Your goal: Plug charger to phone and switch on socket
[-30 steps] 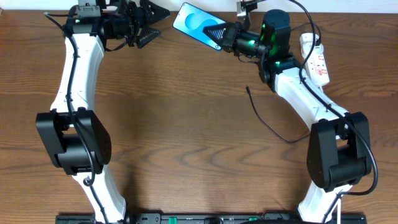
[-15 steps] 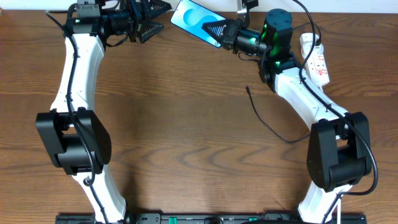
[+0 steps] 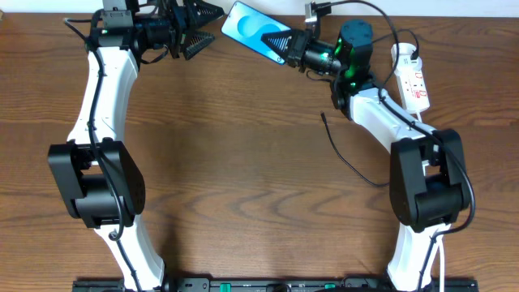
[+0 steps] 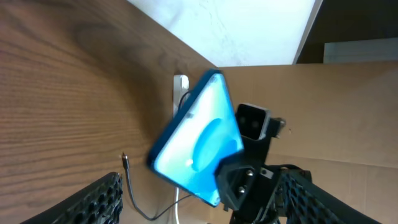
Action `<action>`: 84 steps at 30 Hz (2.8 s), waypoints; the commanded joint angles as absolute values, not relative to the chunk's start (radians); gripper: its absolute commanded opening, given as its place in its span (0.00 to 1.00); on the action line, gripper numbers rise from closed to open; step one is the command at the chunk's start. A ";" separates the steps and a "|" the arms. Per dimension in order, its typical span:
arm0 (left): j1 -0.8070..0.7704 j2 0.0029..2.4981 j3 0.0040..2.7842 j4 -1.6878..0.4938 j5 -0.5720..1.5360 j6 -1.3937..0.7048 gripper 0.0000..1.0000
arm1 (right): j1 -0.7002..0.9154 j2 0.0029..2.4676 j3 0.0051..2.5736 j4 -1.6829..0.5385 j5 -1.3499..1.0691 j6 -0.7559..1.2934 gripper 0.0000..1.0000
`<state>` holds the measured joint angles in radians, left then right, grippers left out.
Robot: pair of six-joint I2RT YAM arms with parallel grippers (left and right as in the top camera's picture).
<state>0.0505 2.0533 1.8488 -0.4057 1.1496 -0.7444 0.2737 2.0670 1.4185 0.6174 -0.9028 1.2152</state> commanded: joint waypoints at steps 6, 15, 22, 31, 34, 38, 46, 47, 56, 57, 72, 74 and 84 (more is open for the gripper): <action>0.055 2.038 1.722 -0.273 1.125 -0.807 0.81 | 0.276 2.065 1.440 0.636 -0.919 1.207 0.01; 0.055 2.038 1.543 0.023 1.139 -0.935 0.81 | 0.277 2.065 1.440 0.629 -0.919 1.196 0.01; 0.055 2.038 1.540 0.130 1.168 -0.972 0.81 | 0.277 2.078 1.440 0.591 -0.916 1.181 0.01; 0.055 2.038 1.540 0.149 1.171 -0.990 0.81 | 0.287 2.088 1.440 0.668 -0.928 1.216 0.01; 0.055 2.038 1.540 0.149 1.171 -0.990 0.81 | 0.290 2.093 1.440 0.675 -0.936 1.221 0.01; 0.054 2.038 1.540 0.149 1.171 -0.990 0.81 | 0.292 2.113 1.440 0.725 -0.959 1.262 0.01; 0.053 2.038 1.540 0.149 1.171 -0.991 0.81 | 0.305 2.144 1.440 0.793 -0.965 1.306 0.01; 0.053 2.038 1.540 0.149 1.171 -0.991 0.81 | 0.305 2.144 1.440 0.793 -0.965 1.305 0.01; 0.014 2.038 1.540 0.216 1.175 -1.029 0.81 | 0.310 2.146 1.440 0.794 -0.965 1.305 0.01; 0.007 2.038 1.540 0.227 1.175 -1.038 0.81 | 0.310 2.146 1.440 0.794 -0.965 1.305 0.01; -0.022 2.039 1.539 0.332 1.163 -1.166 0.81 | 0.315 2.146 1.440 0.801 -0.962 1.305 0.01; -0.022 2.039 1.539 0.332 1.158 -1.169 0.81 | 0.316 2.146 1.440 0.801 -0.960 1.305 0.01; -0.039 2.039 1.539 0.412 1.132 -1.238 0.81 | 0.337 2.146 1.440 0.854 -0.903 1.358 0.01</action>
<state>-0.0296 2.0529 1.5326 0.3679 1.1393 -1.1950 0.3004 2.1509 1.4185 0.8303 -0.9344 1.3308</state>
